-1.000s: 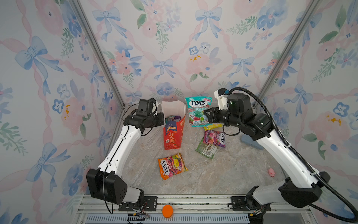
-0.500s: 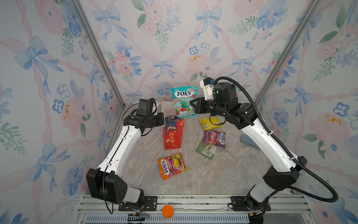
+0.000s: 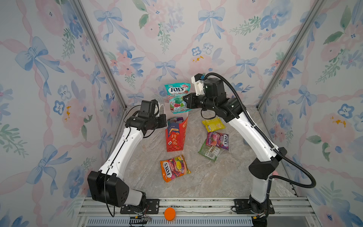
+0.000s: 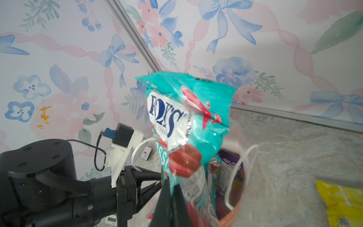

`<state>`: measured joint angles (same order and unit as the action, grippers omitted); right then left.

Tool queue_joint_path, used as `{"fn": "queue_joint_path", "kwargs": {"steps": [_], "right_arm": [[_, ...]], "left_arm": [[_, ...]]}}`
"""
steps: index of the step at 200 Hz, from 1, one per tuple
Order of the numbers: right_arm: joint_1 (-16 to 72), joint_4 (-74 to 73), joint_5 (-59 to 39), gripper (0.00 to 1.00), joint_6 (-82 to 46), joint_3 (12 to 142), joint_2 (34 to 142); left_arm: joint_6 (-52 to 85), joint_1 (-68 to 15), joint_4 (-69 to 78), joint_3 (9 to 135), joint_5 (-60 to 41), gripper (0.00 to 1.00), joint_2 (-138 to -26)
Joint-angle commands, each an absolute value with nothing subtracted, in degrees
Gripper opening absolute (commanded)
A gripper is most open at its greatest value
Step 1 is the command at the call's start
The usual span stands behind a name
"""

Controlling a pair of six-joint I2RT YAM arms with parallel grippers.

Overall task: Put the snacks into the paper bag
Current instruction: 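Lift the Mint Blossom packet and carry it over the bag with the right gripper, then lower the Mint Blossom packet into the bag and open the right gripper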

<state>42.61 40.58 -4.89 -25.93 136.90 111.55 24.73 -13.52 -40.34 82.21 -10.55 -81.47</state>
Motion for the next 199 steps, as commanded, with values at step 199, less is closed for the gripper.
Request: {"fn": "queue_joint_path", "kwargs": {"steps": [199], "right_arm": [[45.30, 39.51, -4.96, 0.00, -25.77, 134.92, 116.16]], "left_arm": [[25.26, -13.94, -42.36, 81.47, -11.56, 0.00, -81.16]]}}
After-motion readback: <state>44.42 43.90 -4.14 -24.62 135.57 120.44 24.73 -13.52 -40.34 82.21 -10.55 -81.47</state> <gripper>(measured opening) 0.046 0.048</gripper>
